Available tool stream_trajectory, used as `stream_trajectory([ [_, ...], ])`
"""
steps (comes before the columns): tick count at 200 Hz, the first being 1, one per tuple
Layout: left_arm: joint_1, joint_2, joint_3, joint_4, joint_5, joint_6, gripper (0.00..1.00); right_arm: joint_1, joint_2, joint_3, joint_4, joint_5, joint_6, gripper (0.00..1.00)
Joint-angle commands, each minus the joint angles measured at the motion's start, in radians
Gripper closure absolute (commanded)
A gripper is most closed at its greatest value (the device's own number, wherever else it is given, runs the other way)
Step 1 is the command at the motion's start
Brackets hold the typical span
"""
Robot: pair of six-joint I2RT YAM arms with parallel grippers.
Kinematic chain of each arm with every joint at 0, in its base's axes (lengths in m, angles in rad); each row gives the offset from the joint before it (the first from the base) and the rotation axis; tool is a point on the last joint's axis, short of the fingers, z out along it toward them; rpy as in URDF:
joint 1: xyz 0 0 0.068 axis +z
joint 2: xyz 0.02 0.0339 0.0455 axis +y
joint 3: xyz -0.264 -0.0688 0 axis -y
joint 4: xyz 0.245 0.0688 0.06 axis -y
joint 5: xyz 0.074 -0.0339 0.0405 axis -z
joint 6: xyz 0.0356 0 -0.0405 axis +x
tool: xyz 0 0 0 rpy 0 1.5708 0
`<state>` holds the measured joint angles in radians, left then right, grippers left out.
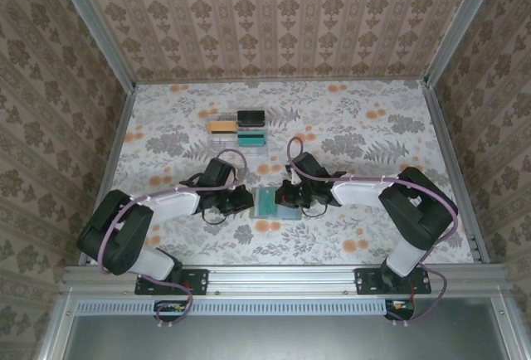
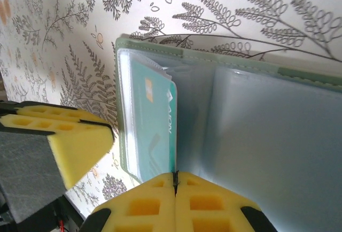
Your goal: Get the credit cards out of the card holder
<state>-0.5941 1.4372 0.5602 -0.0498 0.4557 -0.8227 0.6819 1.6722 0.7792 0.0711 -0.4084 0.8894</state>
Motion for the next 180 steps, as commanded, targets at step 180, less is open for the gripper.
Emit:
stream_trajectory([
  [180, -0.058, 0.145, 0.034, 0.045, 0.017, 0.002, 1.00, -0.015, 0.026, -0.030, 0.043, -0.013, 0.003, 0.79],
])
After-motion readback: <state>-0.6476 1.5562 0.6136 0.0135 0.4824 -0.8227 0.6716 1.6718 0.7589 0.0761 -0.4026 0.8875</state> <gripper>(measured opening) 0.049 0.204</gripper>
